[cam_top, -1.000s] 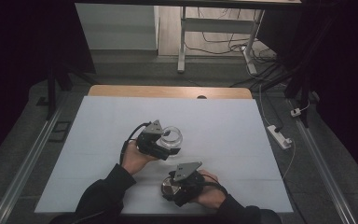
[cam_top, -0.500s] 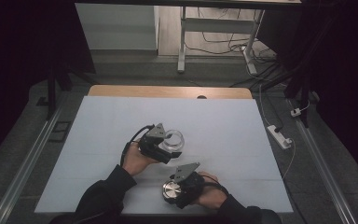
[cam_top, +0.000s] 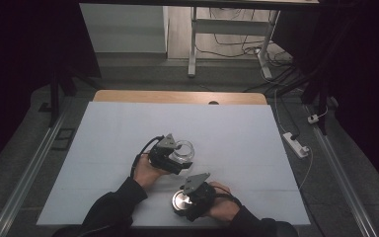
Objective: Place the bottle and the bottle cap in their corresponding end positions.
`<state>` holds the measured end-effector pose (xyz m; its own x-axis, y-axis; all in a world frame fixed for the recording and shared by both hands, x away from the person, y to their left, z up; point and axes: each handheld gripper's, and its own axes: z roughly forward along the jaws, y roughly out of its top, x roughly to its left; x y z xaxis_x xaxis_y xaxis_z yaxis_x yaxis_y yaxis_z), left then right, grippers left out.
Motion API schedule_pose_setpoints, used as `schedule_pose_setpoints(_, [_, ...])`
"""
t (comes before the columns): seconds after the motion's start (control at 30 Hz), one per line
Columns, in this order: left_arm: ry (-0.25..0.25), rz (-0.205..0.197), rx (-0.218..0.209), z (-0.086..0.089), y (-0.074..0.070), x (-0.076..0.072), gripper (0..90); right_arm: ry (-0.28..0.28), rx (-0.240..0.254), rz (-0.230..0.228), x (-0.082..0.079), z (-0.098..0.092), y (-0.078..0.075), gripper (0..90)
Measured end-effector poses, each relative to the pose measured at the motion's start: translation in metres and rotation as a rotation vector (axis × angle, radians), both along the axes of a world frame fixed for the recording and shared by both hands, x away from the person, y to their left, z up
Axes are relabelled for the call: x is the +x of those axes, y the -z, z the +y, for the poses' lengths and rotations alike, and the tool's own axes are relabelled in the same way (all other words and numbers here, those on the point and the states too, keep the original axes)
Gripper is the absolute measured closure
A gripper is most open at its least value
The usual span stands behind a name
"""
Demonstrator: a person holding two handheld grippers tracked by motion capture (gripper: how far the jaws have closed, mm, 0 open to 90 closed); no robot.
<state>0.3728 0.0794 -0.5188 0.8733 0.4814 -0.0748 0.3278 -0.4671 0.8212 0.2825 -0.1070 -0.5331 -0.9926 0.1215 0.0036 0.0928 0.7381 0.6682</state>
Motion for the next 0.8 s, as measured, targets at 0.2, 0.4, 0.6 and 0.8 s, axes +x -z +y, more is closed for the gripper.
schedule_pose_setpoints(0.2, [0.019, -0.031, 0.067, -0.0027, -0.0023, -0.0040, 14.9, 0.005, 0.000, 0.004, -0.0003, -0.0001, 0.0000, 18.6])
schedule_pose_setpoints(0.4, [0.023, -0.039, 0.064, -0.0021, -0.0014, -0.0038, 14.9, 0.007, 0.001, 0.011, 0.0003, -0.0006, 0.0005, 18.4])
schedule_pose_setpoints(0.6, [0.027, -0.033, 0.062, -0.0012, -0.0006, -0.0031, 14.6, 0.010, 0.007, 0.022, 0.0013, -0.0012, 0.0006, 18.2])
schedule_pose_setpoints(0.8, [0.026, -0.034, 0.062, -0.0013, -0.0005, -0.0031, 14.6, 0.018, 0.011, 0.029, 0.0016, -0.0011, 0.0004, 18.1])
